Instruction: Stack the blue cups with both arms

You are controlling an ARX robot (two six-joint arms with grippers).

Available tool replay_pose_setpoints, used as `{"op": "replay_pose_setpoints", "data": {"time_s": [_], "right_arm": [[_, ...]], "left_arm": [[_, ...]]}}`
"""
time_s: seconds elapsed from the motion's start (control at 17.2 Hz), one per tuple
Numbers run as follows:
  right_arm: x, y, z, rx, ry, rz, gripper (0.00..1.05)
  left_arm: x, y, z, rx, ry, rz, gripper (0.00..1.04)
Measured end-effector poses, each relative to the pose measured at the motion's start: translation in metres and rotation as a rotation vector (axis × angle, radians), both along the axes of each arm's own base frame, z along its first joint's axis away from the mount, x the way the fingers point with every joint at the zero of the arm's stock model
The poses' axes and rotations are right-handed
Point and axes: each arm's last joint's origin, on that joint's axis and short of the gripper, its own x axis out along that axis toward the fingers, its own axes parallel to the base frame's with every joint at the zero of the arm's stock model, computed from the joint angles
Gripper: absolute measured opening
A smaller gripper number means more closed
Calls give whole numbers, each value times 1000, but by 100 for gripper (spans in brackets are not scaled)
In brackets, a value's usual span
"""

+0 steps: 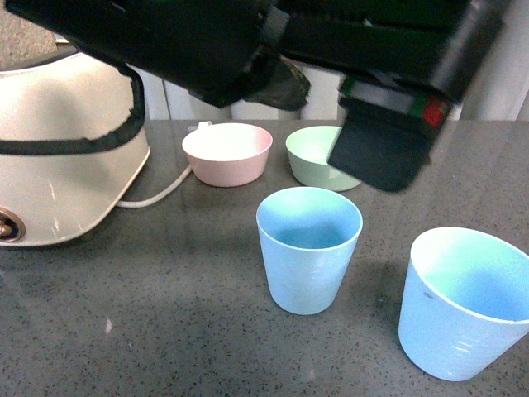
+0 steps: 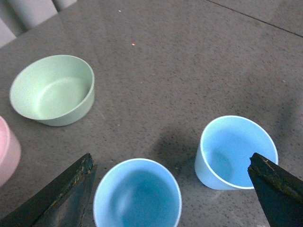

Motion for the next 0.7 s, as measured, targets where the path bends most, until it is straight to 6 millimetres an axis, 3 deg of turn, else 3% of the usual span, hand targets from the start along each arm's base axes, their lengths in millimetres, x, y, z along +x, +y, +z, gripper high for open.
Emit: {"op": "replay_pose_setpoints", "data": {"time_s": [0.17,0.23,0.35,0.52,0.64,0.7], "right_arm": [[0,0,0,0,0,0,98],[0,0,0,0,0,0,98],[0,0,0,0,0,0,98],[0,0,0,0,0,0,98],[0,0,0,0,0,0,98],[0,0,0,0,0,0,98]], "left_arm": [[19,41,36,-182,-129,220,98],[14,63,56,-271,-197,291,98],[-15,96,77,-345,-285,393,98],[-65,131,69,-347,-332,544,93],[-111,166,36,-269,-426,883,68],[-116,170,29,-266,-432,904,64]]}}
